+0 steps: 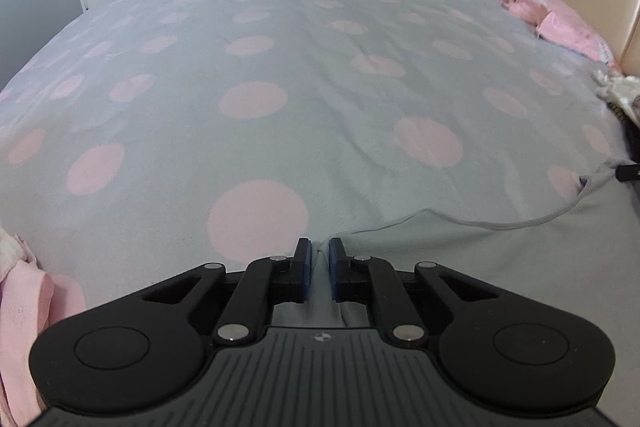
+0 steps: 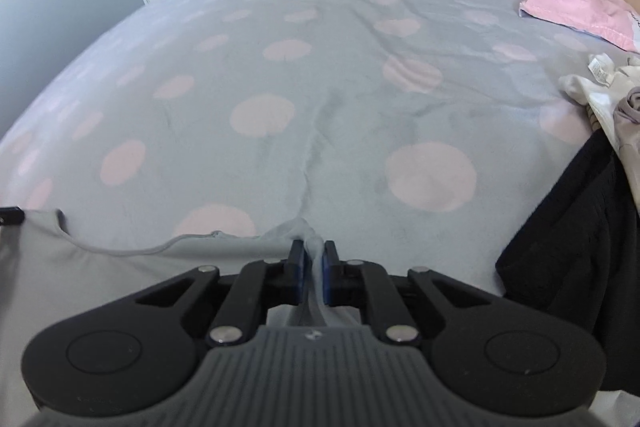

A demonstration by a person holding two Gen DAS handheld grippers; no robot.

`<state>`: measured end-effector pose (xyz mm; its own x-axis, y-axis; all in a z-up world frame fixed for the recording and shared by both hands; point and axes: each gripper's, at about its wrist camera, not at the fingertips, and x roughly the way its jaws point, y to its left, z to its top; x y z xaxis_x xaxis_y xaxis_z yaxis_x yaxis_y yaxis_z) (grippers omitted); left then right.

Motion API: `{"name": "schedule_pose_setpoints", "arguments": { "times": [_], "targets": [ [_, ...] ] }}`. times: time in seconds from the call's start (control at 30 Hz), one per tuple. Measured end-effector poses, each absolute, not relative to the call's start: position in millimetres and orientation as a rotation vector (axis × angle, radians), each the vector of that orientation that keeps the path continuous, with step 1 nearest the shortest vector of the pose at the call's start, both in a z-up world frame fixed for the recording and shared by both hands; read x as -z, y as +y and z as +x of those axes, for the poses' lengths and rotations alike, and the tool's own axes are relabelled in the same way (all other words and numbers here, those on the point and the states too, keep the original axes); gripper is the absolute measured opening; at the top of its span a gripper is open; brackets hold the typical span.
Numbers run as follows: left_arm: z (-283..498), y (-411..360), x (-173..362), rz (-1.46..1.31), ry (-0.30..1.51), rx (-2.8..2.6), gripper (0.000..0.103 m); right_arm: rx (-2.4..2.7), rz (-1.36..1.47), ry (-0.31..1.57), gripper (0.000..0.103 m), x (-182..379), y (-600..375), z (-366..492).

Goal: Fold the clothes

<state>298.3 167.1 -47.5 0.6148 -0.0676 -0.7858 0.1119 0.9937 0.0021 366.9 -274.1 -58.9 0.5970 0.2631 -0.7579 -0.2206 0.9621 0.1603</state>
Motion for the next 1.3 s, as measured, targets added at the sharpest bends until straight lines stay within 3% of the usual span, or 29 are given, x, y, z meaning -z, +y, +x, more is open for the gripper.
{"name": "schedule_pose_setpoints", "arguments": {
  "times": [0.07, 0.13, 0.17, 0.37, 0.77, 1.3],
  "targets": [
    [300, 165, 53, 0.063, 0.917, 0.099, 0.007, -0.266, 0.022, 0.894, 0.011, 64, -272, 367],
    [301, 161, 58, 0.098, 0.943, 0.095, 0.01, -0.253, 0.0, 0.898, 0.026, 65, -270, 366],
    [299, 159, 57, 0.115, 0.94, 0.091, 0.014, -0.25, 0.002, 0.899, 0.032, 63, -271, 364],
    [277, 158, 33, 0.129, 0.894, 0.099, 0.045, -0.243, 0.016, 0.856, 0.044, 34, -282, 349],
    [197, 155, -2, 0.121, 0.938, 0.136, 0.046, -0.333, -0.05, 0.934, 0.043, -7, -283, 273],
    [98, 109, -6, 0.171, 0.978, 0.289, 0.046, -0.499, -0.18, 1.133, 0.041, 15, -325, 51]
  ]
}}
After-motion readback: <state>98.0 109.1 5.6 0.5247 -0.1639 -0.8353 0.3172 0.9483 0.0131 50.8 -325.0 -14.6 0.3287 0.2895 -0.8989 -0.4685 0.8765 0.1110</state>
